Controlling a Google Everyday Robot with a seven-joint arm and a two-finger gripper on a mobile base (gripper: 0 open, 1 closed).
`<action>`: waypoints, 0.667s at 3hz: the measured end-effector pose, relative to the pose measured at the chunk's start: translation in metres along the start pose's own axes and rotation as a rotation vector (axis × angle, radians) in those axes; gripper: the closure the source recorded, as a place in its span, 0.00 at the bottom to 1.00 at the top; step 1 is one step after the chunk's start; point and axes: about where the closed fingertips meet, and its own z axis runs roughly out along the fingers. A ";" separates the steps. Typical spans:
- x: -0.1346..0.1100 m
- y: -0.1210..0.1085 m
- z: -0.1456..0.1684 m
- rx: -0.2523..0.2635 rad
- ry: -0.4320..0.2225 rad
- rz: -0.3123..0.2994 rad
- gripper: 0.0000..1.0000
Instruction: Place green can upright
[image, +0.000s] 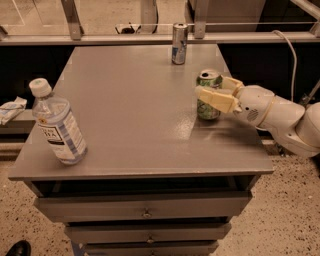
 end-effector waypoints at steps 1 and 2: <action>0.008 0.007 -0.008 -0.005 -0.008 0.012 0.07; 0.013 0.011 -0.015 -0.006 -0.010 0.017 0.00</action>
Offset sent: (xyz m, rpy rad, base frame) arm -0.0281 -0.0190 -0.0192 0.0102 0.0103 -0.0069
